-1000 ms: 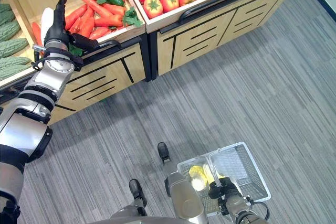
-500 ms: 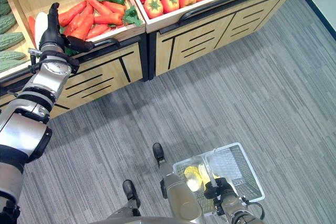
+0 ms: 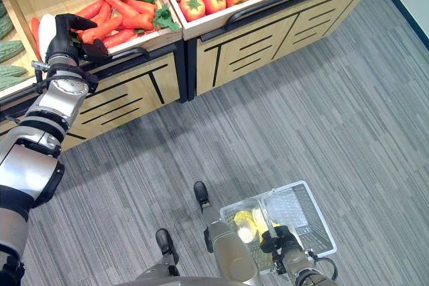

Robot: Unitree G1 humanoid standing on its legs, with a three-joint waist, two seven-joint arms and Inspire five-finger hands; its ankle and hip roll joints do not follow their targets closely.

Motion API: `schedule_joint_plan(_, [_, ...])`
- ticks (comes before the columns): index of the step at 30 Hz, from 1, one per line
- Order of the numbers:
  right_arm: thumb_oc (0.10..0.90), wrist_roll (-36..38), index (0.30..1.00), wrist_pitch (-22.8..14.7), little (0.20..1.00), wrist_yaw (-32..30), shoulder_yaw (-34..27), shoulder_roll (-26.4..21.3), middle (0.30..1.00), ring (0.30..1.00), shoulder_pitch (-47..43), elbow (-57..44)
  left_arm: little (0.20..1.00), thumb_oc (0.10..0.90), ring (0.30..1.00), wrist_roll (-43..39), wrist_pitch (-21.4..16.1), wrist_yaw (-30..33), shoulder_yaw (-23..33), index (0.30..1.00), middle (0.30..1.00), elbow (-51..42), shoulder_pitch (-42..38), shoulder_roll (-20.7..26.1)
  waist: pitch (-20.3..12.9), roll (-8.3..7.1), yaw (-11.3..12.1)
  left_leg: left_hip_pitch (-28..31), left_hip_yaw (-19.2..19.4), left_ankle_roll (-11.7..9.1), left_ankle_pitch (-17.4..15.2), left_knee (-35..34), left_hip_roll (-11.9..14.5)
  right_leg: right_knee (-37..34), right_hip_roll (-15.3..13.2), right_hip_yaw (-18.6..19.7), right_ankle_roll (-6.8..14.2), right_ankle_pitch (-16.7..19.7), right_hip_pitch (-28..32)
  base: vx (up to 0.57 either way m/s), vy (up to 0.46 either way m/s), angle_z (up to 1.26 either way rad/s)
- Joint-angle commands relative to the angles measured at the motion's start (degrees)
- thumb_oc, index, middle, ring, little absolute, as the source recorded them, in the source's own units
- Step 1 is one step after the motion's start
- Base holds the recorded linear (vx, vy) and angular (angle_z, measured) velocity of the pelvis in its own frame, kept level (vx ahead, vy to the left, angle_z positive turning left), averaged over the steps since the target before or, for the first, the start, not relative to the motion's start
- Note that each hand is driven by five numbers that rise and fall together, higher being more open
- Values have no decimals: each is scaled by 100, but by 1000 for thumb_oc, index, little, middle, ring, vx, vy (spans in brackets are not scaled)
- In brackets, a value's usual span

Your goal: Get the vegetables into the basket

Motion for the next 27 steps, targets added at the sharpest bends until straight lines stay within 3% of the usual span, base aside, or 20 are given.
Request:
schedule_joint_plan(1, [400,94,300,94,300,-122,205,-390,300,300,320,260,300,400,300,173,-303,180,172,300,300,35,-514,349,-63,220,-77,-522,-254,-557,756,-1,593,0,-247,-404,823,-834,637,0,0,0])
schedule_joint_plan(12, [400,67,300,147,300,-95,48,-499,300,300,415,344,300,400,300,426,-343,282,214,300,300,-691,-273,507,-104,295,54,-334,-280,-545,718,-1,573,0,-292,-462,817,-904,820,11,0,0])
schedule_joint_plan(16, [400,1,300,225,300,-4,-130,-576,300,300,557,390,300,400,300,543,-378,239,450,300,300,-1232,240,635,-127,343,185,73,-336,-541,631,-1,540,0,-325,-551,796,-1059,1282,77,1,3])
schedule_joint_plan(27, [400,-102,300,390,300,215,-356,-595,300,300,654,511,300,400,300,706,-346,21,598,300,300,-1702,655,785,-392,373,297,842,-425,-481,421,-1,400,0,-473,-750,858,-1248,2151,37,41,17])
